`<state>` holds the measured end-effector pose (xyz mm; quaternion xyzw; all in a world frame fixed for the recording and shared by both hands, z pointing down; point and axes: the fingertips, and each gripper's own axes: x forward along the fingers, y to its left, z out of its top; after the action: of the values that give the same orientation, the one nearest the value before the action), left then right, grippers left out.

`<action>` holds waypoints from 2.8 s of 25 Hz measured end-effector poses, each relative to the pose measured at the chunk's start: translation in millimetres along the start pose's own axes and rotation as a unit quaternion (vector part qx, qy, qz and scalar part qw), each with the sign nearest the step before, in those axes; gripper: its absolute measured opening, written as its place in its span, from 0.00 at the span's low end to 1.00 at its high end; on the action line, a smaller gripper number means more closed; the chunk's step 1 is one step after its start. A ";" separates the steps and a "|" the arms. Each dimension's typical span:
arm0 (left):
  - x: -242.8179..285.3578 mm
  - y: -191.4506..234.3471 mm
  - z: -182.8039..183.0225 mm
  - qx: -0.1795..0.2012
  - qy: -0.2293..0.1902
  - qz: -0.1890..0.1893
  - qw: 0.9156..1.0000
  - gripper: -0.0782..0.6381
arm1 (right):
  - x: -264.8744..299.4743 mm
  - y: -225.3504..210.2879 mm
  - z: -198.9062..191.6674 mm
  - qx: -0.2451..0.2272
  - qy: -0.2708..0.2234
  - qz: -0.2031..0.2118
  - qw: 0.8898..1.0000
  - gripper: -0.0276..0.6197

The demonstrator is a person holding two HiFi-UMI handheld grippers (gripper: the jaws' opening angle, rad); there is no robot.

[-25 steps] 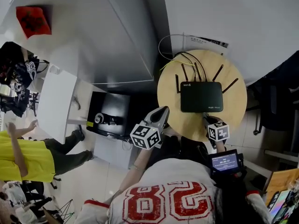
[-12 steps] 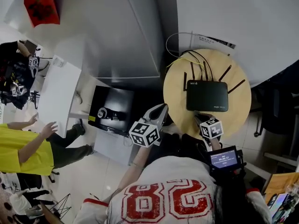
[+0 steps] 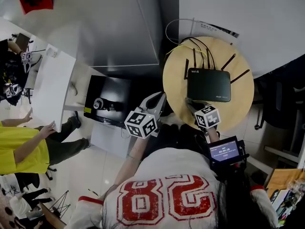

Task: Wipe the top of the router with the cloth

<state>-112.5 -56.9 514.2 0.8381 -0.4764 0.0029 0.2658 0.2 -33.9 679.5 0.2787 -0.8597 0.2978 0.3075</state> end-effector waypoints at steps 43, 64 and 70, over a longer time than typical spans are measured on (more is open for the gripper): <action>-19.1 6.8 -2.0 -0.013 -0.018 0.020 1.000 0.12 | -7.2 -1.2 35.4 0.006 -0.030 -0.017 0.999 0.10; 12.0 -21.5 -10.1 0.010 0.020 -0.043 0.999 0.12 | -73.4 -20.7 96.7 0.079 -0.192 -0.081 0.975 0.10; 9.8 -19.0 -8.3 0.008 0.016 -0.038 0.999 0.12 | -74.5 -19.5 97.7 0.077 -0.192 -0.080 0.975 0.10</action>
<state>-89.9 -53.3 515.5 0.8576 -0.4397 0.0104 0.2666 26.5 -91.6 572.5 0.4217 -0.8518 0.2787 0.1377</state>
